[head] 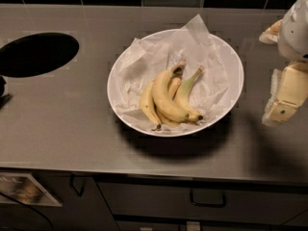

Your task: Pick banana from white bowl

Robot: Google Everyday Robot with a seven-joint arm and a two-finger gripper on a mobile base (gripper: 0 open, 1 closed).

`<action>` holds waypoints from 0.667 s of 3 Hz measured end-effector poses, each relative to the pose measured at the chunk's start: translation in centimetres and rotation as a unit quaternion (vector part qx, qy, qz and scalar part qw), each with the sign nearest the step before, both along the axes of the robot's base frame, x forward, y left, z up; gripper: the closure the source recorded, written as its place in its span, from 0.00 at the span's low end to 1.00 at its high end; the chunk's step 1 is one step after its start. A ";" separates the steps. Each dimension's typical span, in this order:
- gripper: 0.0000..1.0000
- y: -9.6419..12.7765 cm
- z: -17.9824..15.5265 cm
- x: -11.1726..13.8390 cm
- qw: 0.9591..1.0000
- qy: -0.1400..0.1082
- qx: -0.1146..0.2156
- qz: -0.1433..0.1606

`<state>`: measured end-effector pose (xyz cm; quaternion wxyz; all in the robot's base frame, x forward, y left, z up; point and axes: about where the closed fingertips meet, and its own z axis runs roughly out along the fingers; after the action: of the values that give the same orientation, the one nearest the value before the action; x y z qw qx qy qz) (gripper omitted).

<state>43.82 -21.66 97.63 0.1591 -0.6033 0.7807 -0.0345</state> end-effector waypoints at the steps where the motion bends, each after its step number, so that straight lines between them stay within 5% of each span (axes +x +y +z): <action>1: 0.00 0.0 0.0 0.0 1.000 0.000 0.000 0.000; 2: 0.00 0.6 -0.1 0.0 1.000 -0.004 0.011 0.000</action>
Offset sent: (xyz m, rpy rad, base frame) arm -0.0003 0.0126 -0.0074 0.0514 0.0026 0.0002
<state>43.82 -21.07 97.55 0.1690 -0.6013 0.7805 -0.0287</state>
